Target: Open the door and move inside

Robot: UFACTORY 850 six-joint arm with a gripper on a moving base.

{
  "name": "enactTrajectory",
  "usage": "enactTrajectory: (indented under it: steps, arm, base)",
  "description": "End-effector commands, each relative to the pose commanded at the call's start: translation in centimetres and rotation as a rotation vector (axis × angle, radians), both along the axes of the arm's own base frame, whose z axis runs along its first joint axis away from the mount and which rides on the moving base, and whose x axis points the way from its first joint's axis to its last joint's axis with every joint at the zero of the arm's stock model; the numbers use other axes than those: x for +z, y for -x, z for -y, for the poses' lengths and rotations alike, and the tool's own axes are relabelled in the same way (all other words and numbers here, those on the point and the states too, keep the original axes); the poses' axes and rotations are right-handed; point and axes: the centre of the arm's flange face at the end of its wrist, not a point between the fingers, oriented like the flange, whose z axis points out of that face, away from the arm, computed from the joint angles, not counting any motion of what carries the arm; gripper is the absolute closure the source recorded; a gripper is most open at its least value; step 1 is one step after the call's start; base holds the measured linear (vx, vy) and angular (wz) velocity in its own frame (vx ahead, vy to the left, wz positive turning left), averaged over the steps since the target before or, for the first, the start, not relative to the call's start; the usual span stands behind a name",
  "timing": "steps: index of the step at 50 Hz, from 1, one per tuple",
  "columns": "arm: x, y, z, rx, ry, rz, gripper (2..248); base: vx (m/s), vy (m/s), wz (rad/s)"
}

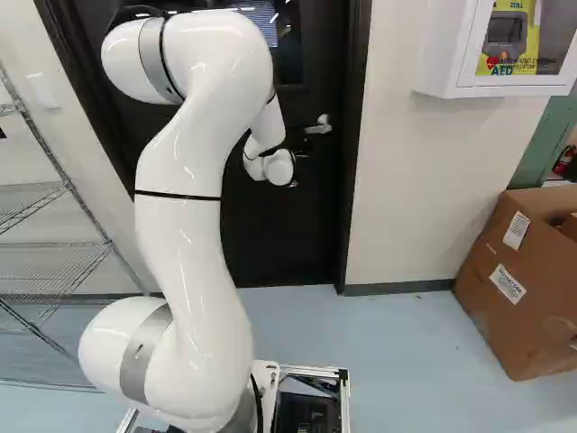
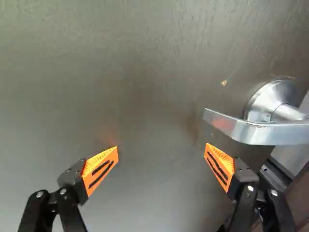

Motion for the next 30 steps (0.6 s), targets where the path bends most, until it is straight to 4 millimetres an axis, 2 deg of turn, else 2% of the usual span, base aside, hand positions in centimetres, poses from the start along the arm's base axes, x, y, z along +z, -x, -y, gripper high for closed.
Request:
enactTrajectory:
  steps: [30]
  arm:
    - [-1.1,-5.9,-1.0,0.053,0.024,0.062,3]
  base:
    - [0.0,0.0,0.0]
